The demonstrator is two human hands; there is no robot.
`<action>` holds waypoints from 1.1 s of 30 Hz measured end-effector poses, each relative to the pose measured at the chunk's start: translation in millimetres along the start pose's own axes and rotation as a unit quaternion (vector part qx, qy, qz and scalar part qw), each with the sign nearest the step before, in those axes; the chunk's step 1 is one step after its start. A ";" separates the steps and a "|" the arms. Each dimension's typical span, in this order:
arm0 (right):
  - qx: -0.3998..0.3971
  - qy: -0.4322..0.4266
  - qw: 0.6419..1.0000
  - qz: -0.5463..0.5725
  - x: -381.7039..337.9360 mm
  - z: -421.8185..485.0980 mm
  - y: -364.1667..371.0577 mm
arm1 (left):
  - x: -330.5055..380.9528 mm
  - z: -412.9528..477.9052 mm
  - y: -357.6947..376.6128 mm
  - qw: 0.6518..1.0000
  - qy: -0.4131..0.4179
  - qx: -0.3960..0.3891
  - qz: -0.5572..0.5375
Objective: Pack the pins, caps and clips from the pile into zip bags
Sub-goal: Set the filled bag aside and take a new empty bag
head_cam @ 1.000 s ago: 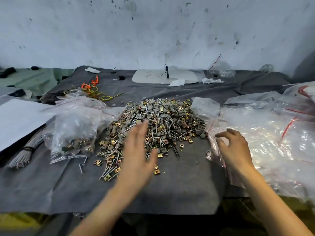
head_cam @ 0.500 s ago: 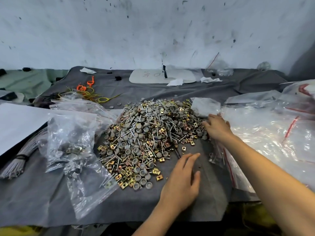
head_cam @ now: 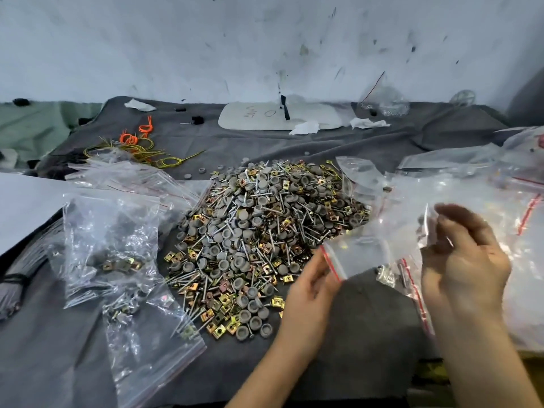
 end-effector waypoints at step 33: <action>-0.600 -0.101 0.649 -0.456 20.1 -50.2 15.0 | 80.6 -46.0 -61.0 0.955 -0.021 -0.174 0.239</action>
Point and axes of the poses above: each hand's wrist, its own z-axis towards the middle knuckle, its own y-axis out of the palm, x = y × z, the point moved 2 cm from there along z, towards the middle knuckle
